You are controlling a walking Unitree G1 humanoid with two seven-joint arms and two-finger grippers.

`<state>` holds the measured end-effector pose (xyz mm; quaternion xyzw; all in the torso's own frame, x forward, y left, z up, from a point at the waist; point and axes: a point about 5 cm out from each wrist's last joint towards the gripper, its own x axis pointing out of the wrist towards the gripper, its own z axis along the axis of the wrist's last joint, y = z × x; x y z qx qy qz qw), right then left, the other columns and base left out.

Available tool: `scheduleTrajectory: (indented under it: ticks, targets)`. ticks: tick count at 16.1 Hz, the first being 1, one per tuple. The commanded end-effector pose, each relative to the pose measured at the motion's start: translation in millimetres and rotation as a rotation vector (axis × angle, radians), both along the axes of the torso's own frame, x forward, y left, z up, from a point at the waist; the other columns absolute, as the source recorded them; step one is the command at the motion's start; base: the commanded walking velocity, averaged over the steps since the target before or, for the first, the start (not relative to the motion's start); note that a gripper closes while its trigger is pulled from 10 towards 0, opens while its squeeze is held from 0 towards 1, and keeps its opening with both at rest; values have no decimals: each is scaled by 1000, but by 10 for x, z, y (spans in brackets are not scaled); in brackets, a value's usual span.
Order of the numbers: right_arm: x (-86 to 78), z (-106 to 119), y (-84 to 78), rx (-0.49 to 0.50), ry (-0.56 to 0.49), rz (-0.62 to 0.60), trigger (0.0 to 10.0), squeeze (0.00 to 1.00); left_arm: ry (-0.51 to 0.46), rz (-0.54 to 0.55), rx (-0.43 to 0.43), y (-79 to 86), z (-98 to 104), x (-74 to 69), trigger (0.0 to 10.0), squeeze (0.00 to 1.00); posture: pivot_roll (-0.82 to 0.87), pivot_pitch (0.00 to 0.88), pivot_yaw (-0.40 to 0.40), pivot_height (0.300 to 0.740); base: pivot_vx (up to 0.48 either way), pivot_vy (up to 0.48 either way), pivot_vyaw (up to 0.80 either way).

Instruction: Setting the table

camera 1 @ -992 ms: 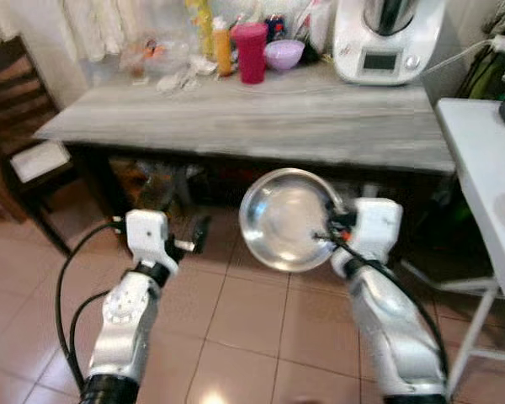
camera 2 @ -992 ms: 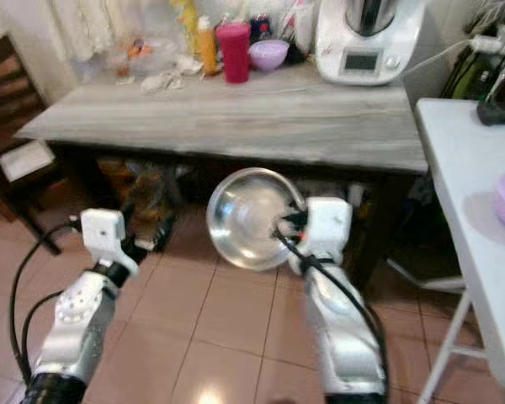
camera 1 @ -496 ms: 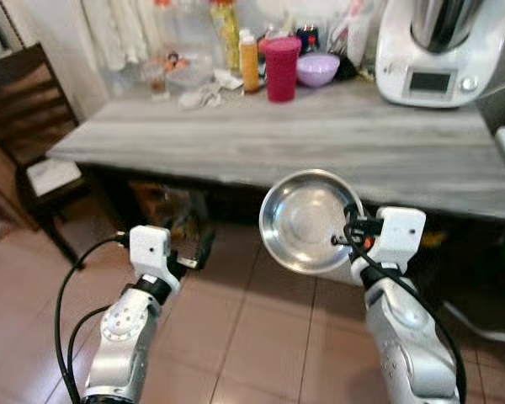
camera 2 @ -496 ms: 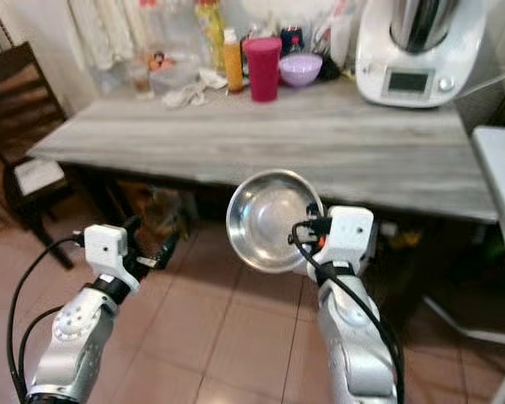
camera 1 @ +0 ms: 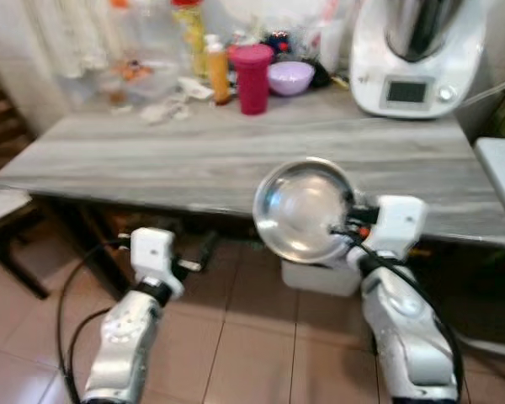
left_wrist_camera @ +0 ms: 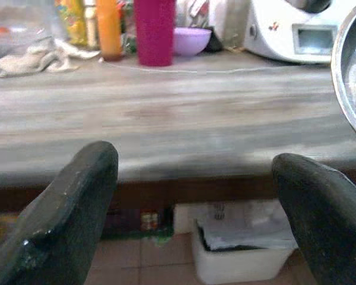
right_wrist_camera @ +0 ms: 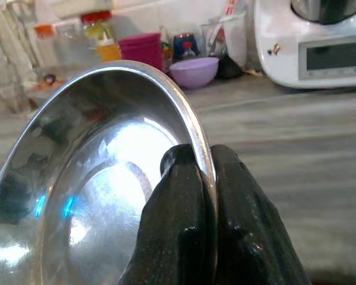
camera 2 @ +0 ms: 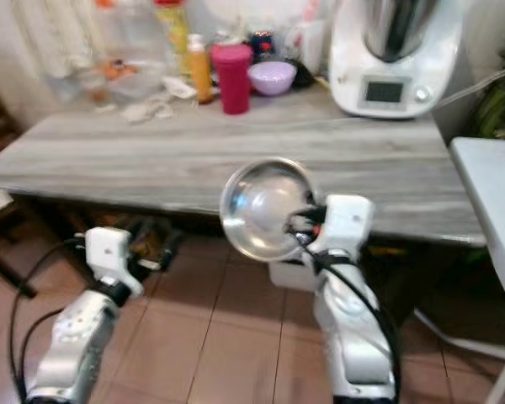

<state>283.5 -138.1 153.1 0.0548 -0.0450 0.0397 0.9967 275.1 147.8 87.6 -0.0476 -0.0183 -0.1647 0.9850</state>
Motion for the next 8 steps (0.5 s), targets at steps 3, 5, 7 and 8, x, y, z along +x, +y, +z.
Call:
scheduleTrajectory:
  ticks: [3,5,7,8]
  targets:
    - [36,13,-68,-12,-2,-21,10000,0,-9,-26,1,-81,30,-2,10000,0,-253,16,55,740,316,0,0]
    - [37,12,-69,-11,-4,-26,10000,0,-7,-33,3,-82,29,-6,10000,0,-253,17,60,740,311,0,0]
    - [25,-8,-64,-2,1,-33,10000,0,-4,-40,10,-66,31,-4,10000,0,-254,19,69,740,313,0,0]
    - [22,-18,-67,5,5,-38,10000,0,-3,-43,13,-65,30,-5,10000,0,-255,20,71,740,315,0,0]
